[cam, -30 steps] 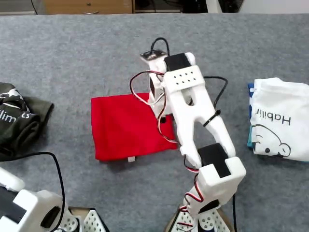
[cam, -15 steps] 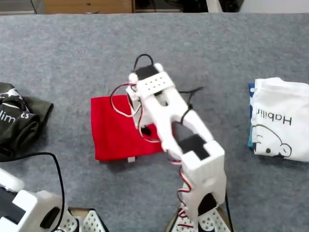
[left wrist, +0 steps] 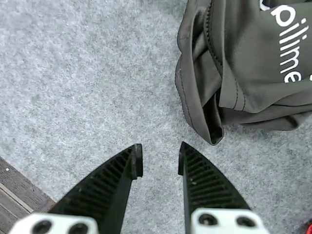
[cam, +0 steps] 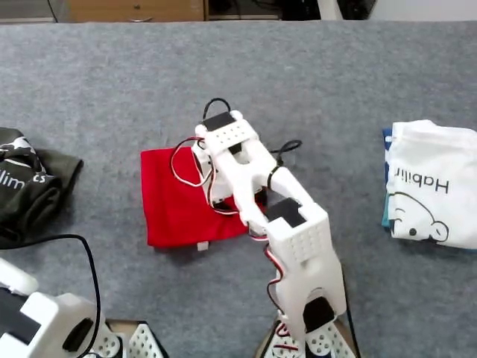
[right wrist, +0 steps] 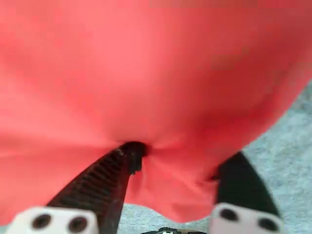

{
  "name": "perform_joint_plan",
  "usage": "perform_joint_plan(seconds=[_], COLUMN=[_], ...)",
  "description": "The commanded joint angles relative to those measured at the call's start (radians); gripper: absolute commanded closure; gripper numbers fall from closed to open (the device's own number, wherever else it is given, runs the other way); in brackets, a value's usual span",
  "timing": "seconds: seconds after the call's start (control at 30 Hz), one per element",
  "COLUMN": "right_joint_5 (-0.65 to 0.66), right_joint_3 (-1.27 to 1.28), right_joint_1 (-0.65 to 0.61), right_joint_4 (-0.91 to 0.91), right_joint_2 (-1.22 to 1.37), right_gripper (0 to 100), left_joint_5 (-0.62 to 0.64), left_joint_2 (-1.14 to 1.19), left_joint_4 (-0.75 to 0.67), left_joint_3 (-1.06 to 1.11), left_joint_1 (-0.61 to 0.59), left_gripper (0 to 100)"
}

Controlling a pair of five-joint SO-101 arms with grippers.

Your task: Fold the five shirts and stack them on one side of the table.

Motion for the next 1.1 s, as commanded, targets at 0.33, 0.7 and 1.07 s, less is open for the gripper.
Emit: perform_joint_plan(seconds=[0.33, 0.7, 1.07], right_joint_5=[0.324, 0.950, 1.590], right_joint_3=[-0.191, -0.203, -0.604], right_joint_1=[0.054, 0.383, 0.507], right_joint_4=[0.206, 0.201, 0.094], right_joint_2=[0.101, -0.079, 0.081], right_gripper=[99.7, 99.7, 99.7], left_joint_5=[-0.005, -0.006, -0.025], left_joint_2=[-0.031, -0.041, -0.041], left_joint_4=[-0.012, -0.012, -0.012], left_joint_3=[-0.014, -0.015, -0.015], left_joint_1=[0.015, 0.015, 0.015], left_gripper=[87, 87, 87])
